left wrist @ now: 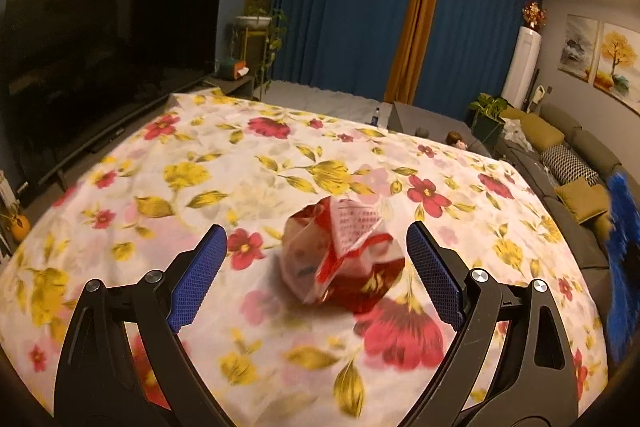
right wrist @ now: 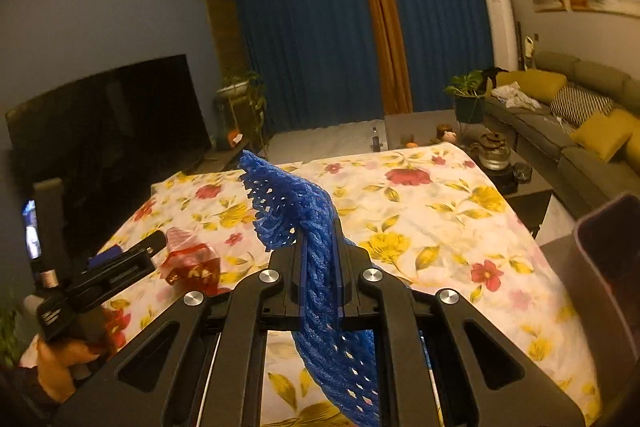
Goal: Collect trash
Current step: 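Grasp the small red-and-white wrapper with the left gripper while the right gripper holds the mesh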
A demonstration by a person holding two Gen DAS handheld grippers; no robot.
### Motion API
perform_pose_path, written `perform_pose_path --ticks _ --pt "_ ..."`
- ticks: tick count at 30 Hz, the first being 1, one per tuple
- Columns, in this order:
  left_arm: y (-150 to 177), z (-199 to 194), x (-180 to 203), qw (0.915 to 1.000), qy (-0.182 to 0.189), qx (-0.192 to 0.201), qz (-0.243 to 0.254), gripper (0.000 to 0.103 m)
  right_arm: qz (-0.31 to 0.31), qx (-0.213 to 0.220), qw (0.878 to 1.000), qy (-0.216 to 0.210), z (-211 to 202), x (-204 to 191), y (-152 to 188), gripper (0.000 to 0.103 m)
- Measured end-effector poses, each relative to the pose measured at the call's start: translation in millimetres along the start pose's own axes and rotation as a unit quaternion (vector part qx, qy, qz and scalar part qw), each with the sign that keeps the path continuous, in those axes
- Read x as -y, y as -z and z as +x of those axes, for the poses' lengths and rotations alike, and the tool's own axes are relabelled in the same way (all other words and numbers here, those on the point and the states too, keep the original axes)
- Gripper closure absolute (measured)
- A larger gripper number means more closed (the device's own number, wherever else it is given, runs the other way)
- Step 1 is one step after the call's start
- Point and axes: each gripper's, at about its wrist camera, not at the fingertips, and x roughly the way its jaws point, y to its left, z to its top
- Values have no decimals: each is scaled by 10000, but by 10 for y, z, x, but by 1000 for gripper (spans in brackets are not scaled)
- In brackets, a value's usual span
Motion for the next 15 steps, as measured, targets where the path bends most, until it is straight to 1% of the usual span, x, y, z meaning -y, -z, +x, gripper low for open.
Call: perform_pose_path --ticks 3,5,7,8,9,10,11,13,14,15 --pt "-24 195 77 10000 -43 -72 -11 14 30 -77 10000 0 15 69 36 92" --pt "-33 305 111 9999 -4 -150 -49 14 1 -55 10000 0 17 74 34 92" --pt "-28 437 139 9996 -49 -290 -24 14 -85 12 10000 23 1 39 46 92" --pt "-16 470 135 9995 -49 -323 -27 16 -135 25 9999 34 5 24 55 92" --pt "5 526 130 9991 -33 -420 -17 23 -187 53 9998 40 5 9 66 92" --pt "30 565 127 9987 12 -510 -5 26 -219 67 9997 45 2 3 80 92" --pt "57 591 122 9983 160 -558 -15 30 -246 71 9997 48 4 -9 91 92" --pt "84 577 135 9982 181 -572 76 36 -285 62 9996 34 8 -31 109 92" --pt "87 571 150 9982 189 -560 140 40 -304 57 9995 32 11 -40 118 92" --pt "93 564 159 9980 221 -558 186 47 -323 46 9995 39 20 -45 127 92"
